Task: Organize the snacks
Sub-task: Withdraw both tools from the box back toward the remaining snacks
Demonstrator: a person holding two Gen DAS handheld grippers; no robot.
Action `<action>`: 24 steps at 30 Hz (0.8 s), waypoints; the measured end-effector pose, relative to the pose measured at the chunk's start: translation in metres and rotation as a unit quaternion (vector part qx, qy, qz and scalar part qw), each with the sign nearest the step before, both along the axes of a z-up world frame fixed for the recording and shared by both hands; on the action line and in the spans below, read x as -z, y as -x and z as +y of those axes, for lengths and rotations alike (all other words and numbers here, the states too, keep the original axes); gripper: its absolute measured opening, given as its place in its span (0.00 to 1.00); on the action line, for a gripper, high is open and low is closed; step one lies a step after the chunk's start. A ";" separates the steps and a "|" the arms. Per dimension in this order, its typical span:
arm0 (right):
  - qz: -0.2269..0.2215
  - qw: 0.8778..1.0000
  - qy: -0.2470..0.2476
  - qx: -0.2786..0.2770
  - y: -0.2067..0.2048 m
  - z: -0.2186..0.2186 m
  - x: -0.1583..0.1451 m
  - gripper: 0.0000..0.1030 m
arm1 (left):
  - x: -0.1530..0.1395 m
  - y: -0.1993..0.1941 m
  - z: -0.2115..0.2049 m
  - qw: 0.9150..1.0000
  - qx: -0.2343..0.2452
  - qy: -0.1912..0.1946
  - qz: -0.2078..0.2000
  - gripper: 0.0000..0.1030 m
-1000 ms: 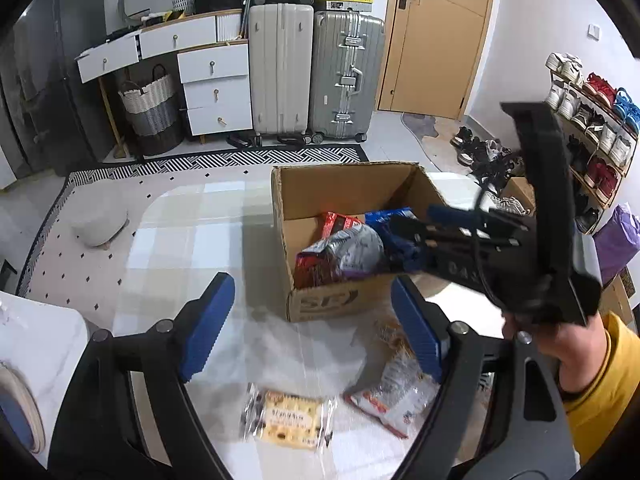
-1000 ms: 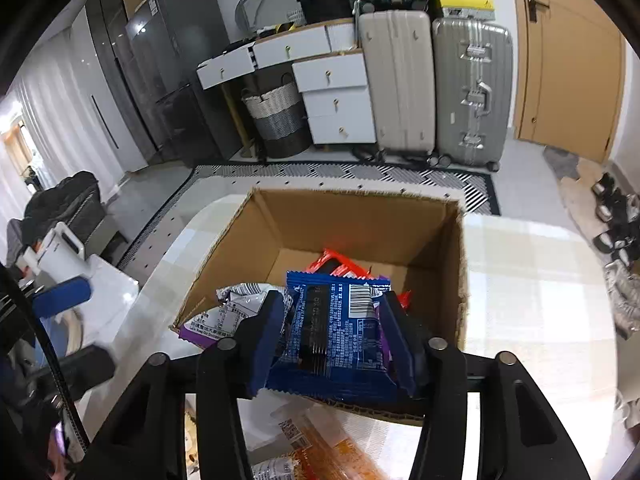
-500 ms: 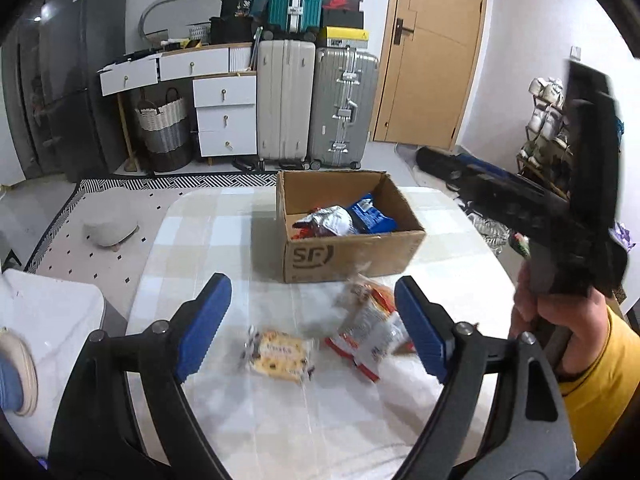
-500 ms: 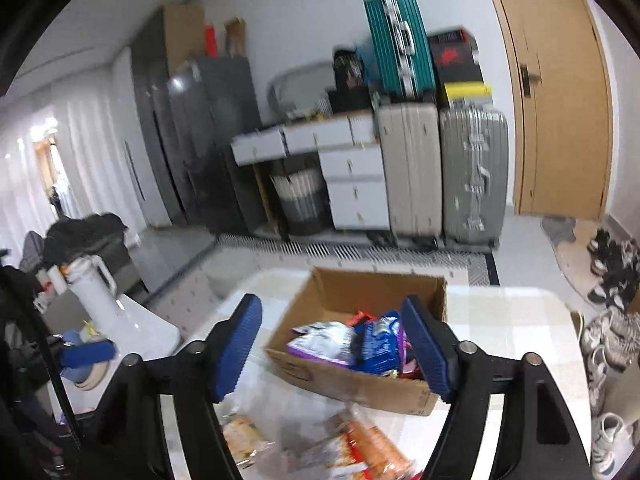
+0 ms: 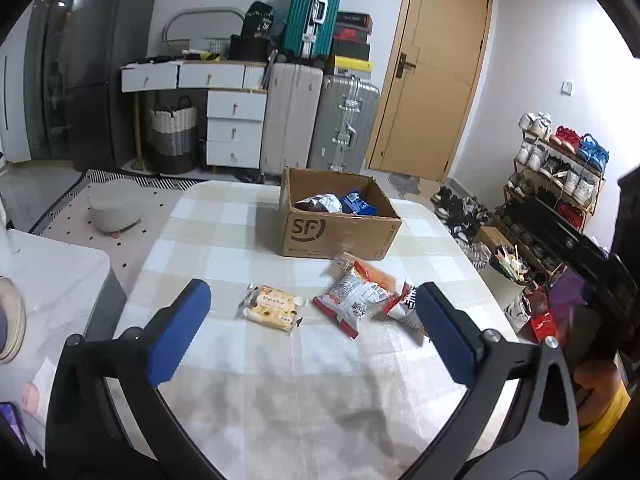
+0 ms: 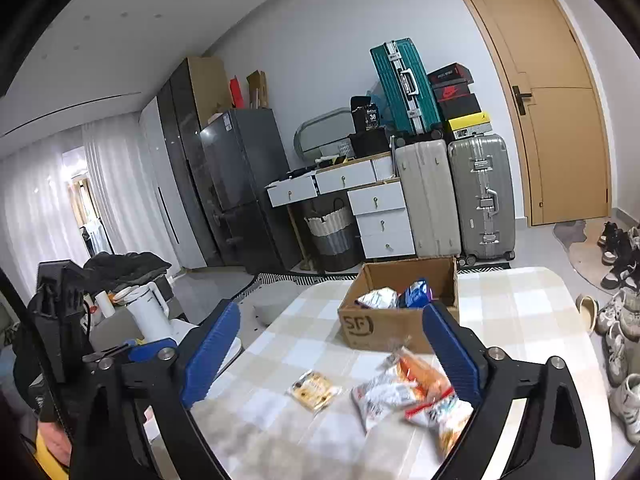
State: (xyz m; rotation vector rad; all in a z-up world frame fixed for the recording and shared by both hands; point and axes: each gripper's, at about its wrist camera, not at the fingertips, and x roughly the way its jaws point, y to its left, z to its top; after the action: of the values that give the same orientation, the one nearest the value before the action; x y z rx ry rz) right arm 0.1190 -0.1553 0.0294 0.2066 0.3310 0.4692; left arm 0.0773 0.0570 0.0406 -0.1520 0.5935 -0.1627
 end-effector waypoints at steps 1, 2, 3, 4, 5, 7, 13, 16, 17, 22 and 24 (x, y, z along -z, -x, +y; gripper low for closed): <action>-0.002 1.000 -0.002 0.002 0.010 0.000 0.001 0.93 | 0.000 0.006 0.002 1.000 -0.001 0.002 -0.003 0.99; -0.004 1.000 -0.004 0.001 0.022 0.000 0.003 0.94 | 0.001 0.011 0.005 1.000 -0.003 0.005 -0.004 0.99; -0.004 1.000 -0.004 0.001 0.030 0.000 0.004 0.94 | 0.002 0.018 0.008 1.000 -0.004 0.007 -0.005 0.99; -0.003 1.000 -0.001 0.003 0.040 0.001 0.006 0.94 | 0.004 0.025 0.010 1.000 -0.003 0.010 -0.007 0.99; -0.004 1.000 0.001 0.006 0.045 0.002 0.007 0.94 | 0.006 0.027 0.010 1.000 -0.002 0.012 -0.007 0.99; -0.006 1.000 -0.001 0.005 0.057 0.002 0.011 0.94 | 0.010 0.033 0.010 1.000 0.000 0.009 -0.003 0.99; 0.012 1.000 -0.008 0.008 0.072 -0.002 0.028 0.94 | 0.022 0.049 0.004 1.000 0.004 0.000 -0.008 0.99; 0.019 1.000 -0.013 0.010 0.076 -0.009 0.040 0.94 | 0.033 0.055 -0.003 1.000 0.003 -0.008 -0.011 0.99; 0.022 1.000 -0.013 0.011 0.076 -0.011 0.044 0.94 | 0.036 0.053 -0.006 1.000 0.004 -0.009 -0.010 0.99; 0.029 0.999 -0.007 0.018 0.078 -0.021 0.061 0.94 | 0.054 0.047 -0.021 1.000 0.008 -0.021 -0.001 0.99; 0.032 0.999 -0.004 0.022 0.079 -0.025 0.068 0.94 | 0.061 0.042 -0.026 1.000 0.001 -0.027 -0.001 0.99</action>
State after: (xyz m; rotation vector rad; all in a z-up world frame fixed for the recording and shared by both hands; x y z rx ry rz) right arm 0.0401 -0.1805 -0.0385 0.2365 0.3866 0.4210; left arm 0.0348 0.0307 -0.0203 -0.0993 0.5958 -0.1493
